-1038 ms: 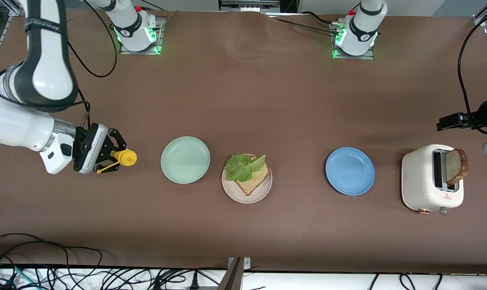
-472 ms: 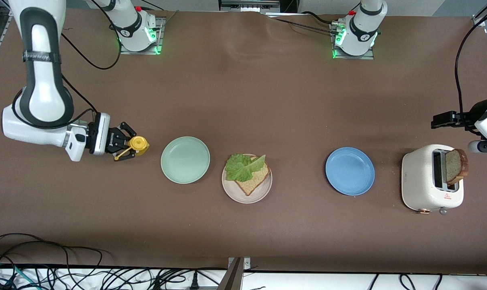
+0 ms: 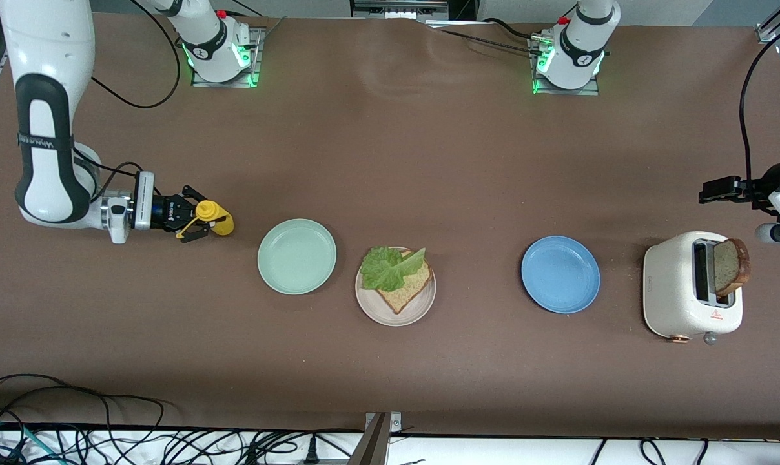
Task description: Make sandwich on beige plate with both arms
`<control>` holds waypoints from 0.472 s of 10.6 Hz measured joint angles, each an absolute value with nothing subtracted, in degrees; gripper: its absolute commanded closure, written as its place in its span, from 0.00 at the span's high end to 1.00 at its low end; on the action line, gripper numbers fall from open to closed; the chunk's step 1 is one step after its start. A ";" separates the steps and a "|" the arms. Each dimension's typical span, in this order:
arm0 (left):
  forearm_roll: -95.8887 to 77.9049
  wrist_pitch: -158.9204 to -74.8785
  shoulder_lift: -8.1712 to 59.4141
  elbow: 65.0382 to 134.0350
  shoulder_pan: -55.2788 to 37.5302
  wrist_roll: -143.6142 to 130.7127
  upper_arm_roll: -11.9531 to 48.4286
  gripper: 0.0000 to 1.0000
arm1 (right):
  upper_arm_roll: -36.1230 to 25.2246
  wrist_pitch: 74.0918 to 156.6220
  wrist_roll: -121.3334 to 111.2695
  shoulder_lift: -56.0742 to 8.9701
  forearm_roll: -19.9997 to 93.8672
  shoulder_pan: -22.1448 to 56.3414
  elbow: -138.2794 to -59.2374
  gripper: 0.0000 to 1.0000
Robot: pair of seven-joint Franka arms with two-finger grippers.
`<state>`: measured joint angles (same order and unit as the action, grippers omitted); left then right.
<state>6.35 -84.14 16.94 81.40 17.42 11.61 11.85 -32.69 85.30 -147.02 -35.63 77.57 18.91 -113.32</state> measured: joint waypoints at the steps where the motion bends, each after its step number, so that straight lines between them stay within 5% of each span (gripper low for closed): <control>1: 7.25 -84.15 17.70 81.45 18.09 12.94 11.83 0.99 | -32.61 83.40 -149.23 -38.11 80.35 18.81 -113.26 0.00; 5: 11.35 -85.54 21.46 81.46 19.49 16.10 11.82 0.98 | -32.22 82.39 -151.36 -43.10 84.29 18.53 -110.69 0.00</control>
